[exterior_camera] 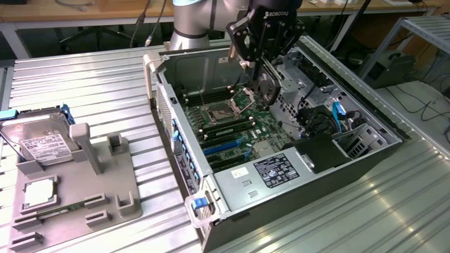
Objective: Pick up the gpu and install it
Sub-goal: 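Pick up the gpu and move the gpu toward the slot, then insert the gpu into the slot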
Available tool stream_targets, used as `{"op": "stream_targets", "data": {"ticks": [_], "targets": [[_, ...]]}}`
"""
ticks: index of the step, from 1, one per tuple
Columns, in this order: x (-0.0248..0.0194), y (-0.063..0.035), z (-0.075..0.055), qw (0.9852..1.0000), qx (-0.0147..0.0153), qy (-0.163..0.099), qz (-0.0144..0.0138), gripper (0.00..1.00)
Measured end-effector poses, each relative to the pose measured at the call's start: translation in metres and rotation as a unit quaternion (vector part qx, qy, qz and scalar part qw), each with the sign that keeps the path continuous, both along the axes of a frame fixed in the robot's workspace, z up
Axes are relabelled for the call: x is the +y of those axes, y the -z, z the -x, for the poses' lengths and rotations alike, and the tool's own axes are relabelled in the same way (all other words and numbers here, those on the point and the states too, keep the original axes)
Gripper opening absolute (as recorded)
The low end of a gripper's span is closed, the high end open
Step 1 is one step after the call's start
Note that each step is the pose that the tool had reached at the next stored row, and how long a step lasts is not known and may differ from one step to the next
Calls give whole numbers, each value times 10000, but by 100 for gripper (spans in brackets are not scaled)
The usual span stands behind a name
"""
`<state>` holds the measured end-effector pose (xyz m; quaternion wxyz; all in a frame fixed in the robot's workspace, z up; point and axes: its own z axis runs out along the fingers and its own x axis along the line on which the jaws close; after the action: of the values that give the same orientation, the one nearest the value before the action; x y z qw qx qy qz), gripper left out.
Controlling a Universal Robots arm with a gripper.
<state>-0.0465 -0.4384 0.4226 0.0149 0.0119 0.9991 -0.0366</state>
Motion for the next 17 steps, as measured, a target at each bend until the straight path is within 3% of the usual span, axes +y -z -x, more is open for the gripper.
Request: {"op": "stream_targets", "data": {"ticks": [9,17], "targets": [[1,1,-219,10000,-4,0,0,28],[2,2,-229,10000,-4,0,0,28]]}}
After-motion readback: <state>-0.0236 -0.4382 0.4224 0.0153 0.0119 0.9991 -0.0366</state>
